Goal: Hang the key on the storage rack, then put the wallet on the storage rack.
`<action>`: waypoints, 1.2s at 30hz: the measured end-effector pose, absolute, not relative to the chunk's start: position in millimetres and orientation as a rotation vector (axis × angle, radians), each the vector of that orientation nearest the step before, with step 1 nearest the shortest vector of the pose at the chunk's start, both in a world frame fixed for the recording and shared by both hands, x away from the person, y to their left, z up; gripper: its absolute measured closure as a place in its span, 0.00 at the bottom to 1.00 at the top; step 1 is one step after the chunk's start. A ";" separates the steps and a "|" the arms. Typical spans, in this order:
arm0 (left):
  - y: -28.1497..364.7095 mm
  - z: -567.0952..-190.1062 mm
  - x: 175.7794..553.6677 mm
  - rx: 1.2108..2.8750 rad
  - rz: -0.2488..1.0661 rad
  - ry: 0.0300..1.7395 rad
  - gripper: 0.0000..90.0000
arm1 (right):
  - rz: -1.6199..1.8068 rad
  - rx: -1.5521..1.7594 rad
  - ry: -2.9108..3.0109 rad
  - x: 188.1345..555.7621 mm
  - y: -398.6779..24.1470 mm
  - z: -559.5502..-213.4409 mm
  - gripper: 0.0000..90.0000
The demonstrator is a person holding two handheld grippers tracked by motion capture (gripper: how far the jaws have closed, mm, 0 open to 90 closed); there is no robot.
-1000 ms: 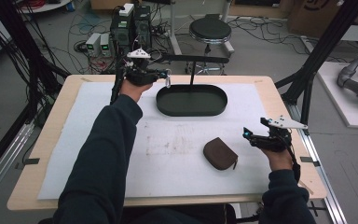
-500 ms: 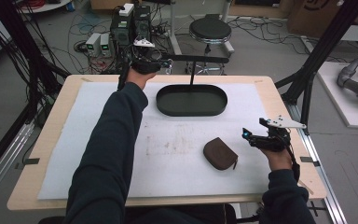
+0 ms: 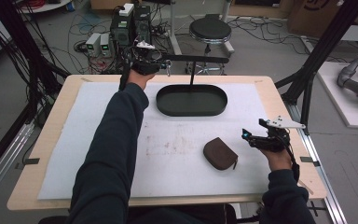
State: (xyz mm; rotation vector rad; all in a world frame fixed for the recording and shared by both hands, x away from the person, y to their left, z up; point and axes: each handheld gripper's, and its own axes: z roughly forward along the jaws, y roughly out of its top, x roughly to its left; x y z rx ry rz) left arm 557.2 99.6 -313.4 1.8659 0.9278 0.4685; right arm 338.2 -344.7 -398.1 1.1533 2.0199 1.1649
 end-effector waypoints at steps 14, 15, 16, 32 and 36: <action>135.6 -330.0 488.9 1.696 0.439 0.903 0.25 | 1.156 1.104 2.057 336.6 -333.4 -397.9 0.19; 138.8 -333.5 482.4 1.700 0.419 0.875 0.20 | 1.159 1.100 2.062 336.1 -332.0 -397.7 0.19; 141.8 -336.4 475.1 1.703 0.429 0.855 0.20 | 1.161 1.085 2.072 335.5 -329.5 -397.6 0.19; 181.3 -356.8 390.1 1.683 0.558 0.794 0.20 | 1.144 0.919 2.168 323.9 -308.7 -398.6 0.19; 193.1 -368.1 376.8 1.675 0.574 0.800 0.20 | 1.141 0.929 2.203 323.3 -304.1 -402.2 0.19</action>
